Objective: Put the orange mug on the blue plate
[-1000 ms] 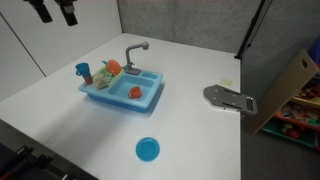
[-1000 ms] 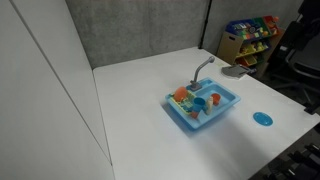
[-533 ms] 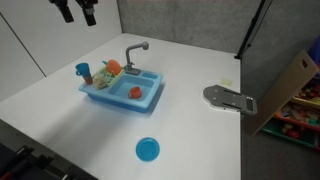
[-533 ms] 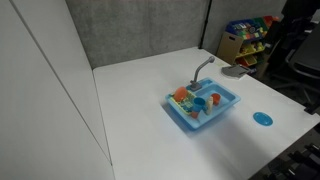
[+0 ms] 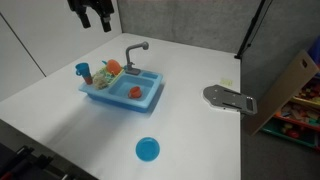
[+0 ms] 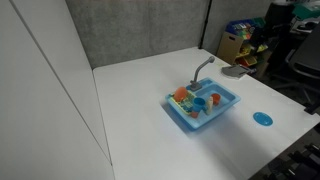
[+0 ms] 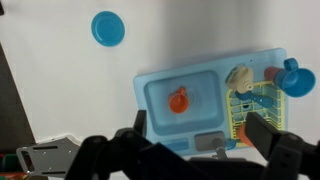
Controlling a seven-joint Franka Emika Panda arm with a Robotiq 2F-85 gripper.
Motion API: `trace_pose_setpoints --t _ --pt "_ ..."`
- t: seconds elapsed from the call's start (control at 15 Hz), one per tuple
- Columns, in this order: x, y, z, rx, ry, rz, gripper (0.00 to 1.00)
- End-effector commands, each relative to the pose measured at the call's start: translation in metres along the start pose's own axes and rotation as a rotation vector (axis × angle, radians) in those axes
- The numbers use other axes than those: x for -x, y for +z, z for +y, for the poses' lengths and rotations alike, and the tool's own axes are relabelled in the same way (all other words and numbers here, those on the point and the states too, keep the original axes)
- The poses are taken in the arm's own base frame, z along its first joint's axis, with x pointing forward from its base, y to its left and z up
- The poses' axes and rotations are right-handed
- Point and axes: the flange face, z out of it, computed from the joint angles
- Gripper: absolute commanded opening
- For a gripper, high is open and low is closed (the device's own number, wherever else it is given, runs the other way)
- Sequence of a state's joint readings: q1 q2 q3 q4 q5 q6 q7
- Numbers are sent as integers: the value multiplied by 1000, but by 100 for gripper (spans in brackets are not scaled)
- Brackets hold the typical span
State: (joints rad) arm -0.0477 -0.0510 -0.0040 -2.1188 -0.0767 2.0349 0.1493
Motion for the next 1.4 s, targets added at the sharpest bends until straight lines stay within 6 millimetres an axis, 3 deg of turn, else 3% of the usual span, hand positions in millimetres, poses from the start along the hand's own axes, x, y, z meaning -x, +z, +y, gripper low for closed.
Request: trace_pose_setpoints --t 0.0,0.8,0.93,1.0,1.33 --pt "-22 13 0 -2 11 11 100" --pt "-48 91 12 -14 48 -43 100" --pt "-49 94 15 -17 60 -55 100" --pt "-40 97 11 -2 37 -57 100" --pt "-44 98 14 -3 44 -56 100"
